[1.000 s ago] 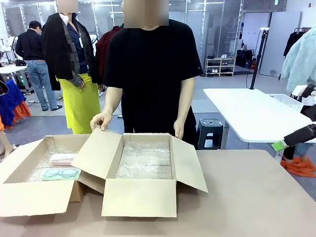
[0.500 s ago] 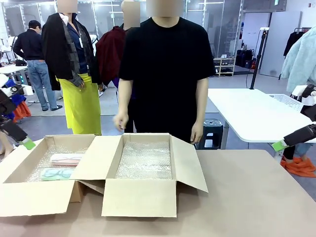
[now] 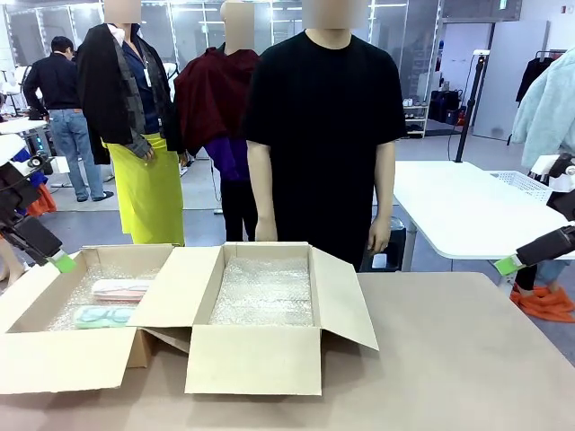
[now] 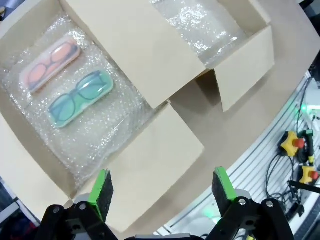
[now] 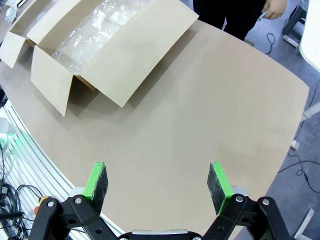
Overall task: Pack the glasses set securely to prepare it for shipping.
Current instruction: Position the Package Box on the left side of the table.
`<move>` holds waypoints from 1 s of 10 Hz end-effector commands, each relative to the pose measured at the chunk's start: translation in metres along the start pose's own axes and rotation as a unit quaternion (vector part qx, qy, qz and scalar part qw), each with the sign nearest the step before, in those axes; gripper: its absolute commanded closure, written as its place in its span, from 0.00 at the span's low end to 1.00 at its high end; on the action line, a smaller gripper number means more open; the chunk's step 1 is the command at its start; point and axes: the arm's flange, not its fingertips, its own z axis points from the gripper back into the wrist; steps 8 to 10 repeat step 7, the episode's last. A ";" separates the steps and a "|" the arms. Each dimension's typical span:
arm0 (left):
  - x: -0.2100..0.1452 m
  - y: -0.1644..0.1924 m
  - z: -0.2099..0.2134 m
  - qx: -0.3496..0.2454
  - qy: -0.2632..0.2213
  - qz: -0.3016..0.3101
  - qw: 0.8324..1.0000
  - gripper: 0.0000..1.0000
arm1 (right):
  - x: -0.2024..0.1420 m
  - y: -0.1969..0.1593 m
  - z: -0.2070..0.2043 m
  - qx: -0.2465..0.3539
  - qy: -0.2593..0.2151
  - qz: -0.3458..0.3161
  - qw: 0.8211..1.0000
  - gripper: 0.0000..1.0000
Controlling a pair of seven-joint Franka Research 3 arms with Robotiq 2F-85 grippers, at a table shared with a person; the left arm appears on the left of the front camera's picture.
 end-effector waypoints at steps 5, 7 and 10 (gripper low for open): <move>0.001 -0.001 0.002 0.015 0.001 -0.005 1.000 0.00 | 0.001 0.002 0.000 -0.005 0.003 -0.005 1.000 0.00; 0.001 -0.001 0.002 0.015 0.001 -0.005 1.000 0.00 | 0.001 0.002 0.000 -0.005 0.003 -0.005 1.000 0.00; 0.001 -0.001 0.002 0.015 0.001 -0.005 1.000 0.00 | 0.001 0.002 0.000 -0.005 0.003 -0.005 1.000 0.00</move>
